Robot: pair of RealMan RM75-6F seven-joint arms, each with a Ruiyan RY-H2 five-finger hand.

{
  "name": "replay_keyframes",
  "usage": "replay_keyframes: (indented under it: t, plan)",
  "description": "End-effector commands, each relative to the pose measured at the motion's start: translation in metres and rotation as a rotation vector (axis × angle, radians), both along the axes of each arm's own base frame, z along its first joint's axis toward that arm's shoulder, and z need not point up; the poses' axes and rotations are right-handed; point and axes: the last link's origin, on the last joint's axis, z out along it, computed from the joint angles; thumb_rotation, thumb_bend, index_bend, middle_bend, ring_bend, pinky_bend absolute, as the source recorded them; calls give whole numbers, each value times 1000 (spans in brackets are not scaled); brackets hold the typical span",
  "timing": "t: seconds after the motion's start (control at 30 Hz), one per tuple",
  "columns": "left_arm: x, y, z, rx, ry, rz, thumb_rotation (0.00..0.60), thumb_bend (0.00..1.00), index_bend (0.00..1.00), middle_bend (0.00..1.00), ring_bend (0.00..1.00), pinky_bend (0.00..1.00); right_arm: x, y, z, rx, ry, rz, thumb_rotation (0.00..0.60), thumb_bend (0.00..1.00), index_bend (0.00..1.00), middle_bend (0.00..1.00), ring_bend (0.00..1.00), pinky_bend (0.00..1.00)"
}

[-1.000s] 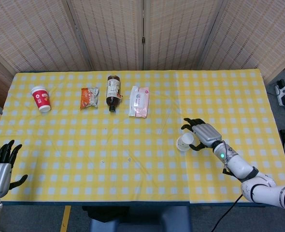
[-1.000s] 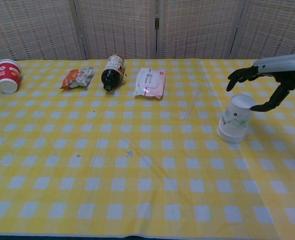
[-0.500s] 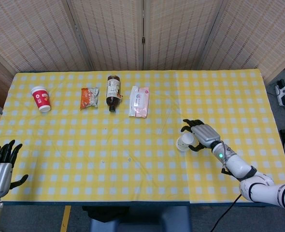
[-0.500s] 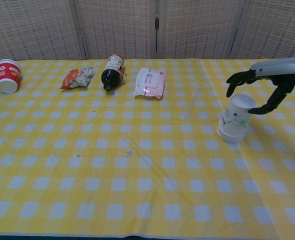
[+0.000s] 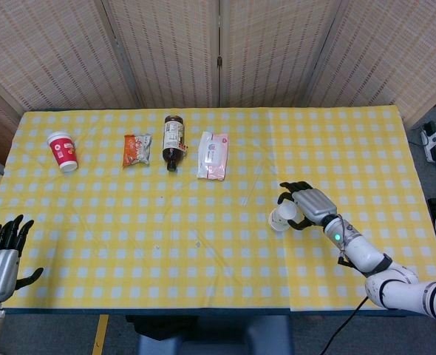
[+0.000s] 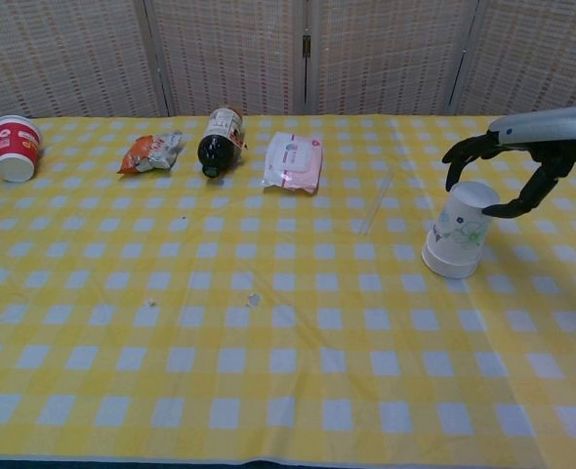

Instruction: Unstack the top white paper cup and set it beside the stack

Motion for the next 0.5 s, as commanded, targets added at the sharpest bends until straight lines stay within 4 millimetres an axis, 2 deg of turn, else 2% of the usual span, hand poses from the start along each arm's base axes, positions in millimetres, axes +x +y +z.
replay_keyframes:
  t: [0.03,0.3,0.5]
  plan:
    - [0,0,0,1,0,-2,600,225,103,14,22,0,3,2,7,-13,-7,8,600,428,348,101,70,0]
    - [1,0,1,4,-2,-10,600,226,101,14,21,0,13,12,34,-53,-25,37,600,429,361,111,76,0]
    - [3,0,3,11,0,-16,600,225,100,14,21,0,31,20,56,-83,-52,91,600,429,367,120,85,0]
